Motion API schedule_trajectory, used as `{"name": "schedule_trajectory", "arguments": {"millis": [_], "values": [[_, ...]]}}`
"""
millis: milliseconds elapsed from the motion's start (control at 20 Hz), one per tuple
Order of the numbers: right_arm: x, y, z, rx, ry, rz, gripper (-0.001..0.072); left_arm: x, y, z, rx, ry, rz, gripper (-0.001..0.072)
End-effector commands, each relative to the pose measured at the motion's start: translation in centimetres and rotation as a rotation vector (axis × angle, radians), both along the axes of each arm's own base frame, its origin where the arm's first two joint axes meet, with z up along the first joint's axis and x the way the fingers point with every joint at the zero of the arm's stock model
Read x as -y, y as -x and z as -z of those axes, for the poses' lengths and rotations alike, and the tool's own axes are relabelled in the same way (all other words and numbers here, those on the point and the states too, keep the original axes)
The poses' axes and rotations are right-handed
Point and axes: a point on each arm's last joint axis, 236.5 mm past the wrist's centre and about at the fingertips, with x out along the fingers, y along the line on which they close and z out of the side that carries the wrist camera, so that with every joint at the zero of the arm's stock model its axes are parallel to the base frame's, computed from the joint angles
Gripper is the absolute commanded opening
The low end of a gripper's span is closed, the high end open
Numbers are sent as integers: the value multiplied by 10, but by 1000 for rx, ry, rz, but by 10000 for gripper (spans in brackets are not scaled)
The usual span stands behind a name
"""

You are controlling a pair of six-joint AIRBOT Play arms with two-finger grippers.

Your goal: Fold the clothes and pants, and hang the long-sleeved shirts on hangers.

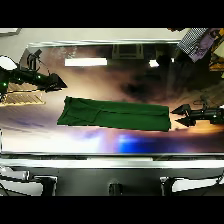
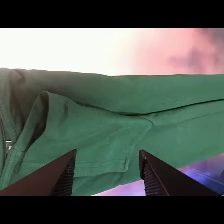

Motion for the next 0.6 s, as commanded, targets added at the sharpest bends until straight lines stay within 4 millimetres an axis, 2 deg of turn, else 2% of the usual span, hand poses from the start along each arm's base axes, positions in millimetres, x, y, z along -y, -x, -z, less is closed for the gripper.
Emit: {"name": "schedule_trajectory", "arguments": {"millis": [0, 150, 250, 400, 550], "values": [[-2, 0, 11, -12, -14, -6, 672, 0, 0, -1, 1, 0, -1, 455], [-1, -2, 15, -11, -13, 6, 665, 0, -2, -1, 5, 1, -8, 455], [-7, -2, 17, -20, -35, -2, 661, -1, -4, -2, 11, 2, -16, 455], [-27, 2, 27, -41, -41, -44, 659, -1, -6, -2, 17, 2, -20, 455], [-52, 16, 38, -88, -58, -93, 653, -1, -6, -2, 17, 2, -21, 455]]}}
